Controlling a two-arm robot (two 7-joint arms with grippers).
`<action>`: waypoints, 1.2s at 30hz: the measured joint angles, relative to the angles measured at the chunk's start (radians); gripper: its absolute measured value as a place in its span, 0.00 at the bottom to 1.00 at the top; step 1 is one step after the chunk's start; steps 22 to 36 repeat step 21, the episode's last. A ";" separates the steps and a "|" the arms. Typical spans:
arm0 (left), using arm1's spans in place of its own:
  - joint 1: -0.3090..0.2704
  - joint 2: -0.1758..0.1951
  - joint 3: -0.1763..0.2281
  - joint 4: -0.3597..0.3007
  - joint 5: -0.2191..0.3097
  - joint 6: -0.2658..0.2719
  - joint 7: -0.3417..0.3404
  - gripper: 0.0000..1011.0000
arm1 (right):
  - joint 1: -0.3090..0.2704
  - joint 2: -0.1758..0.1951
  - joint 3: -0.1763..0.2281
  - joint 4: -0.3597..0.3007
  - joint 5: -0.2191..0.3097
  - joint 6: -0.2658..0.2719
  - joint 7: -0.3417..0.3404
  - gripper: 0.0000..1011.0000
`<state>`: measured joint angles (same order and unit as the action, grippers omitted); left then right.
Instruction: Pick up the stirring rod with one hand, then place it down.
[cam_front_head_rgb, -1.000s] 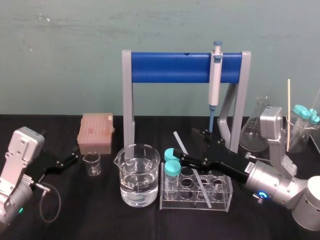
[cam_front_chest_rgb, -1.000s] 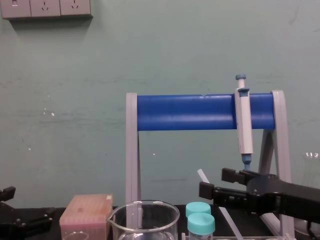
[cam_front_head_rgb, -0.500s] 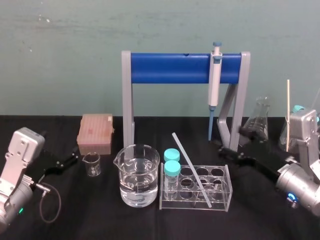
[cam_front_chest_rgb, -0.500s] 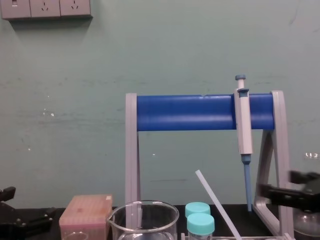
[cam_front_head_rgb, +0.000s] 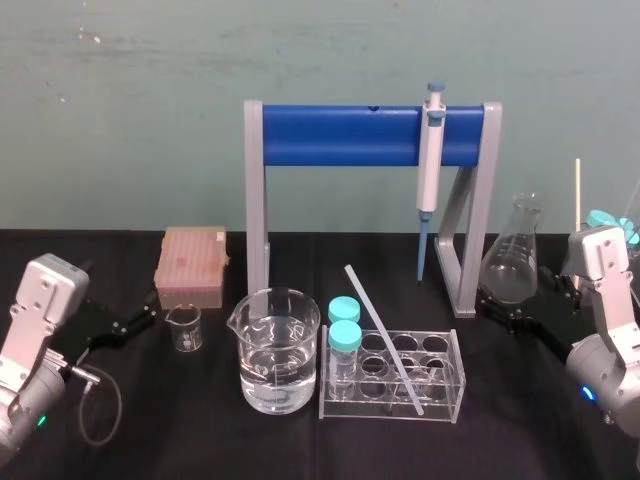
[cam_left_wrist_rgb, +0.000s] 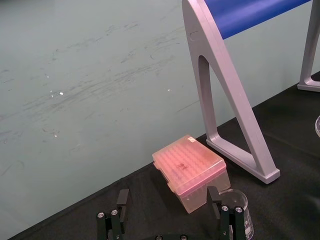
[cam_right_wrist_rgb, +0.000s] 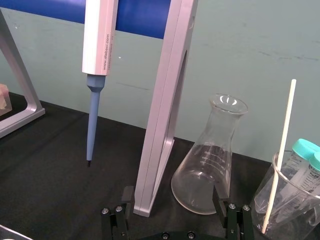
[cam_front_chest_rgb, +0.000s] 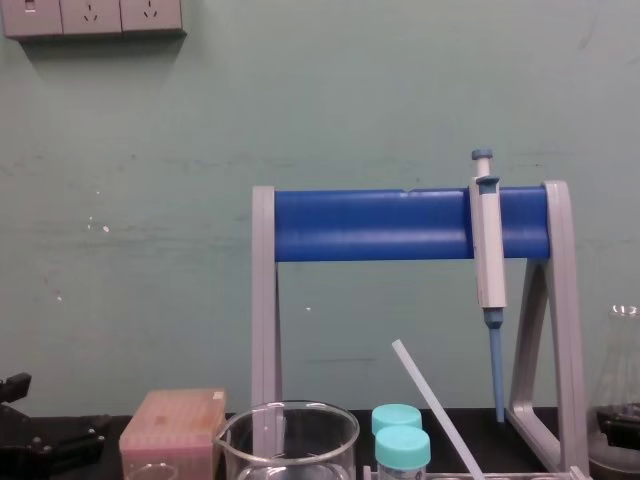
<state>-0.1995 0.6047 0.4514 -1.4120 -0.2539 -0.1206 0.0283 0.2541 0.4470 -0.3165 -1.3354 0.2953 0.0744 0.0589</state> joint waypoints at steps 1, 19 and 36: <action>0.000 0.000 0.000 0.000 0.000 0.000 0.000 0.99 | 0.000 0.000 0.000 0.000 0.000 0.000 0.000 0.99; 0.000 0.000 0.000 0.000 0.000 0.000 0.000 0.99 | -0.002 0.005 -0.002 -0.005 0.008 -0.004 0.007 0.99; 0.000 0.000 0.000 0.000 0.000 0.000 0.000 0.99 | -0.002 0.005 -0.002 -0.005 0.009 -0.004 0.008 0.99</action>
